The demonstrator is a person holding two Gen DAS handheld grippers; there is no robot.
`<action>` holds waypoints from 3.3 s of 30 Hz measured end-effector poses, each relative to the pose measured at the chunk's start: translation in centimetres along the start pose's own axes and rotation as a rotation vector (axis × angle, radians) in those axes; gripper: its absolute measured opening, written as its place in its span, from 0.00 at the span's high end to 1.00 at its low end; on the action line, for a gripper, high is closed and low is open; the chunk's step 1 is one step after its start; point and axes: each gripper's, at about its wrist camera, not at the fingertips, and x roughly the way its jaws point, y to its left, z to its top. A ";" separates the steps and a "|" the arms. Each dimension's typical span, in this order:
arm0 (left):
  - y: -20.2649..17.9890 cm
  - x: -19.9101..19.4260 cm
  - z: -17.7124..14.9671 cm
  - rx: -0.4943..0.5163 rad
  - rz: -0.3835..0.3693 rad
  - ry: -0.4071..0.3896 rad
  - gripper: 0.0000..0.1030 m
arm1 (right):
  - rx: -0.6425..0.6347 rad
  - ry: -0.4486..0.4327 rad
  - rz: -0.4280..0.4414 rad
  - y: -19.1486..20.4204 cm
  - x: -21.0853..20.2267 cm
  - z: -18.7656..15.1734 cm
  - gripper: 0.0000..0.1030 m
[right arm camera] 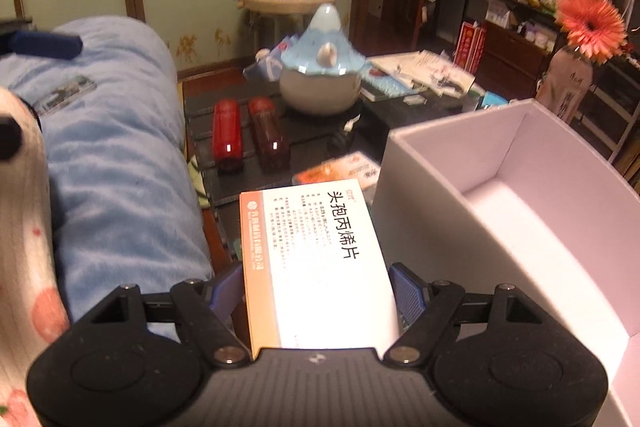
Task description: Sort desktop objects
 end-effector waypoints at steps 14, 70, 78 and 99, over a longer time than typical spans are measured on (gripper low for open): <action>0.9 -0.5 0.0 -0.052 -0.019 -0.016 0.00 | 0.122 -0.229 -0.057 -0.9 -5.9 3.4 0.25; 0.6 0.4 -0.3 0.002 -0.070 -0.032 0.00 | 0.530 0.000 -0.486 -13.2 -3.1 4.3 0.25; 1.0 0.6 -0.3 -0.017 -0.082 -0.026 0.00 | 0.509 0.146 -0.474 -15.2 0.9 5.8 0.25; 1.1 0.7 -0.6 -0.014 -0.162 -0.039 0.00 | 0.595 0.378 -0.427 -20.1 8.8 6.2 0.25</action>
